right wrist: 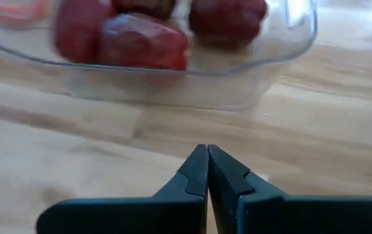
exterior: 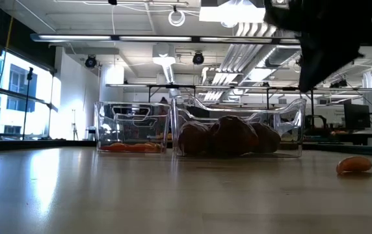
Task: Sort produce into baskets
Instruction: Put the orange chili pepper into the top left transparent bin
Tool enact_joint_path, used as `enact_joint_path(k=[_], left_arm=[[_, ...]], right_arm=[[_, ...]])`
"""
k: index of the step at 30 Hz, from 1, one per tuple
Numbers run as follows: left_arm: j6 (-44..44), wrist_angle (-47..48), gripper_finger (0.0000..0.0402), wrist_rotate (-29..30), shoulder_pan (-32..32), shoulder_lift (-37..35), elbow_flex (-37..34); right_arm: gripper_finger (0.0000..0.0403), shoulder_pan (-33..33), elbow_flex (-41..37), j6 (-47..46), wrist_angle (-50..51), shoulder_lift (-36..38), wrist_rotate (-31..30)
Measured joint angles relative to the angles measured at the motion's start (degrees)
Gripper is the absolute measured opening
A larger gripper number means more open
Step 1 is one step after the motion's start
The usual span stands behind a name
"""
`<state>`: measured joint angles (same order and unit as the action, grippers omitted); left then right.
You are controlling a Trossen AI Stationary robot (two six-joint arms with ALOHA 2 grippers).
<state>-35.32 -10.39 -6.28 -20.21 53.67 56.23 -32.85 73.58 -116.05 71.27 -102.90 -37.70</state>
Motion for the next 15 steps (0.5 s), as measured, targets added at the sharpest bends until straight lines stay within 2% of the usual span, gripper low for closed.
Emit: enact_joint_path(k=[3,6,11,13,15], left_arm=[[0.0,0.1,0.0167,-0.4,0.0,0.0,0.0],[0.0,0.1,0.0167,-1.5,0.0,0.0,0.0],[0.0,0.1,0.0167,-1.7,0.0,0.0,0.0],[0.0,0.1,0.0167,-1.7,0.0,0.0,0.0],[0.0,0.1,0.0167,-2.6,0.0,0.0,0.0]], right_arm=[[0.0,0.0,4.5,4.8,1.7,1.2,3.5],[0.0,0.0,7.2,11.6,0.3,1.3,12.3],[0.0002,0.7,8.2,32.4,-3.2,1.3,27.1],[0.0011,2.0,8.2,41.5,-3.3,1.3,33.1],[0.003,3.9,8.2,50.0,-3.2,1.3,36.3]])
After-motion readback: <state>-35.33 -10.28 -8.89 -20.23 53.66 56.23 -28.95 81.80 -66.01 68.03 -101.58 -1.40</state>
